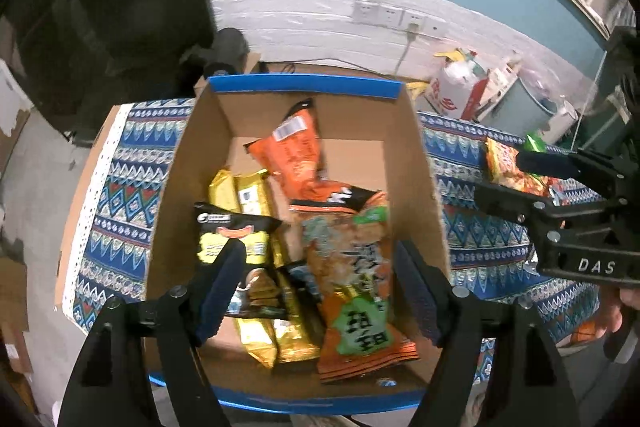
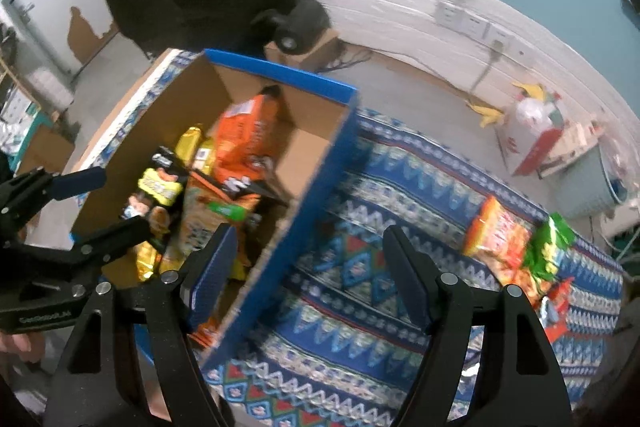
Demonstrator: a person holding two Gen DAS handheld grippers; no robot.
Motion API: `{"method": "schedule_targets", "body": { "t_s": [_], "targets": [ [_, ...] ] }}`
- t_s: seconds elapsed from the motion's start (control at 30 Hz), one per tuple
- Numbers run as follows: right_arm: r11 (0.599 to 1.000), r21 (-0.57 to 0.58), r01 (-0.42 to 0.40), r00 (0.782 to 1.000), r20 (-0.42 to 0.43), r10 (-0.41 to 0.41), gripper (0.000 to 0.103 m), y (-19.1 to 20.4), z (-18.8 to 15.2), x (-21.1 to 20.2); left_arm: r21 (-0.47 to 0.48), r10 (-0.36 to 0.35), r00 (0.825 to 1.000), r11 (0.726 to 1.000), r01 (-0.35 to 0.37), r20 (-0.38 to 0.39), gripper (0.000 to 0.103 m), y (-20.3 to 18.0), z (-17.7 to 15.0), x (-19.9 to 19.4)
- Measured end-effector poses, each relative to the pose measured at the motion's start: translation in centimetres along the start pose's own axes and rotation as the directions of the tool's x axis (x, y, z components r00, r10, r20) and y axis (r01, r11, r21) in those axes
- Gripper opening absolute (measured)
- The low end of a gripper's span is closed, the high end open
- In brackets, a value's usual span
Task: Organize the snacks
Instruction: 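Move both open tools from the box back over the snack pile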
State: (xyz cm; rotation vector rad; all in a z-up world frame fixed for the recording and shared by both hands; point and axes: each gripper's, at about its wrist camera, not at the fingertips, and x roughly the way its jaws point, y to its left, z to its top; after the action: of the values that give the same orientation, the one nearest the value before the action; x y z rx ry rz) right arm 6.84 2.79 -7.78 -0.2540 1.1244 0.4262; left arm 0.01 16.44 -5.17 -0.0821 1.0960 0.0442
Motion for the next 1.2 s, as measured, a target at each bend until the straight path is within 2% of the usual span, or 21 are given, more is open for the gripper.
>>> {"method": "schedule_targets", "body": {
  "t_s": [0.8, 1.2],
  "targets": [
    [0.966, 0.224, 0.132, 0.991, -0.012, -0.132, 0.075, -13.2, -7.5, -3.7, 0.184, -0.060, 0.997, 0.981, 0.067, -0.046, 0.078, -12.1, 0.1, 1.6],
    [0.917, 0.323, 0.232, 0.971, -0.123, -0.203, 0.076, -19.7, -11.8, -1.0, 0.284, -0.051, 0.997, 0.957, 0.066, -0.061, 0.080, -16.4, -0.5, 5.0]
  ]
}}
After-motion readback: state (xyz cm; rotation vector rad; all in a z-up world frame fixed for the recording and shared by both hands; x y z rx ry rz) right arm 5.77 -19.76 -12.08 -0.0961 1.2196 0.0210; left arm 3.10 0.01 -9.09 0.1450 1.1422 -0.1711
